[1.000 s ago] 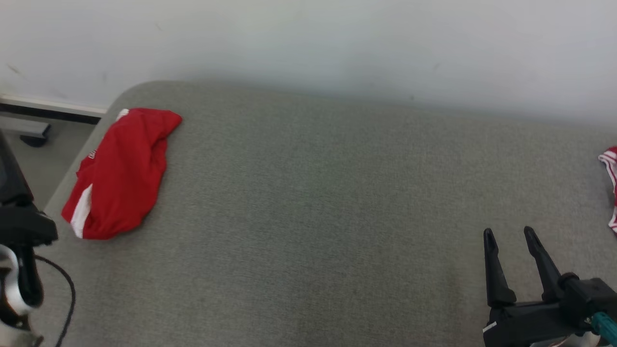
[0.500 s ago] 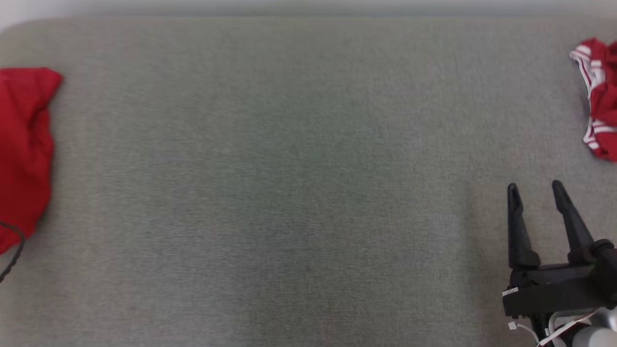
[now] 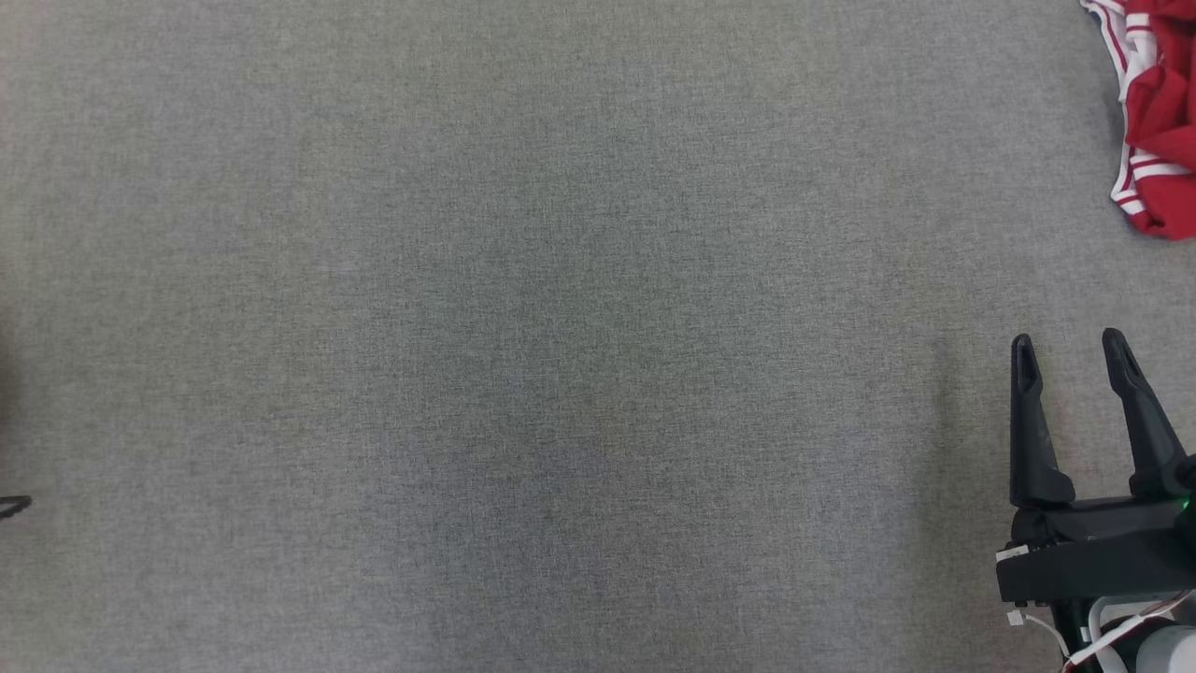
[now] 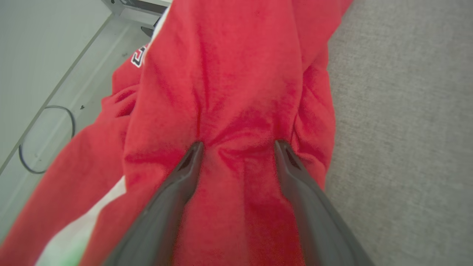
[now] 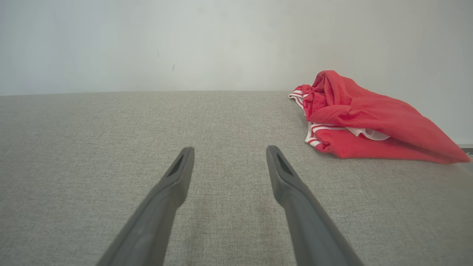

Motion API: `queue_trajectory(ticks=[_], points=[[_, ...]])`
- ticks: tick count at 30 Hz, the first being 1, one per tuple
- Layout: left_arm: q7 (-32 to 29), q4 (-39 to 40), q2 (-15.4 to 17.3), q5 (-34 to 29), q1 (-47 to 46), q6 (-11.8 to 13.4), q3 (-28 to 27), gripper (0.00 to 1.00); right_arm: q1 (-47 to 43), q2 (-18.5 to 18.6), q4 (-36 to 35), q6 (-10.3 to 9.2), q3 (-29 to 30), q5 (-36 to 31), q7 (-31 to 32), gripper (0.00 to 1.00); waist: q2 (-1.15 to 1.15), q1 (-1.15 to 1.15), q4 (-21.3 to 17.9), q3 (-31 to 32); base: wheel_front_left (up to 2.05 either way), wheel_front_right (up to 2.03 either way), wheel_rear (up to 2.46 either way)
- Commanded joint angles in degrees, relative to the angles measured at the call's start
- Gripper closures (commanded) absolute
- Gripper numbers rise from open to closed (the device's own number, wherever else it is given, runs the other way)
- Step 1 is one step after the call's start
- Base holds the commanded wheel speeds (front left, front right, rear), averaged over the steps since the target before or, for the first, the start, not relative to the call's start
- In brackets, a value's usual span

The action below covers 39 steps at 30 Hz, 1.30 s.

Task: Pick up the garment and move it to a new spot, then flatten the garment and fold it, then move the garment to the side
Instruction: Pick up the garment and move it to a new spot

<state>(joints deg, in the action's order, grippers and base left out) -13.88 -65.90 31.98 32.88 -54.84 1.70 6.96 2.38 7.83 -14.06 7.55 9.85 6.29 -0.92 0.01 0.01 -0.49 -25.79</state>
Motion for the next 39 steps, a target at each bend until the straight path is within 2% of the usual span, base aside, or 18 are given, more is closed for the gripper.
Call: queue_trajectory(ticks=[1,4,5,6,7,13,21,25,28,31,36,39], points=[[-2.55,-2.11,-0.28,0.87,0.16,0.36,0.29,0.0,-0.15,0.24,-0.43,-0.15,0.07,0.06,0.32,0.0,-0.01,-0.01,0.14,0.14,0.0,0.0,0.0],[-5.31,-4.04,-1.1,1.16,-0.05,0.27,0.32,0.0,-0.28,0.35,-0.74,-0.15,0.05,0.1,0.72,0.0,-0.01,-0.01,0.33,0.3,0.0,0.0,0.0],[-5.45,-4.31,-1.33,1.51,-0.1,0.16,0.12,0.06,-0.31,0.4,-0.83,-0.15,0.0,0.14,0.76,0.0,-0.01,-0.01,0.35,0.36,0.0,0.0,0.0],[-4.55,-4.46,-1.31,1.48,-0.13,0.87,-0.01,0.88,-0.37,0.45,-0.84,-0.15,-0.04,0.16,0.83,0.0,-0.01,-0.01,0.37,0.47,0.0,0.0,0.0],[-4.11,-4.59,-1.26,1.2,0.06,1.24,0.16,1.0,-0.44,0.47,-0.84,-0.15,-0.16,0.17,0.96,0.0,-0.01,-0.01,0.35,0.65,0.0,0.0,0.0],[1.17,-3.63,-1.5,2.06,-0.24,0.96,-0.56,1.0,-0.75,0.36,-0.6,-0.15,0.08,0.11,1.3,0.0,-0.01,-0.01,0.63,1.92,0.0,0.0,0.0],[17.53,2.76,-2.77,1.99,-5.78,-2.68,-1.21,1.0,-0.98,-0.66,1.6,-0.15,-1.09,0.64,0.41,0.0,-0.01,-0.01,1.37,6.04,0.0,0.0,0.0],[22.8,5.93,-4.47,1.03,-9.41,-4.27,-0.09,1.0,-0.98,-1.48,4.06,-0.15,-1.93,0.84,-0.8,0.0,-0.01,-0.01,0.57,8.93,0.0,0.0,0.0],[24.44,8.63,-6.81,0.71,-11.65,-5.98,1.3,1.0,-1.13,-2.23,6.11,-0.15,-2.58,1.26,-1.89,0.0,-0.01,-0.01,-0.64,11.0,0.0,0.0,0.0],[24.12,12.71,-10.04,2.98,-13.24,-7.71,1.6,1.0,-1.65,-3.01,8.19,-0.15,-3.14,1.43,-2.89,0.0,-0.01,-0.01,-2.43,13.18,0.0,0.0,0.0],[22.6,22.04,-14.18,3.11,-12.51,-8.56,5.15,1.0,-2.19,-4.01,10.95,-0.15,-3.88,1.93,-4.39,0.0,-0.01,-0.01,-6.31,15.55,0.0,0.0,0.0],[20.95,28.65,-15.56,3.01,-10.62,-8.61,6.92,1.0,-2.07,-4.39,12.08,-0.15,-4.02,2.25,-5.31,0.0,-0.01,-0.01,-8.64,16.05,0.0,0.0,0.0]])
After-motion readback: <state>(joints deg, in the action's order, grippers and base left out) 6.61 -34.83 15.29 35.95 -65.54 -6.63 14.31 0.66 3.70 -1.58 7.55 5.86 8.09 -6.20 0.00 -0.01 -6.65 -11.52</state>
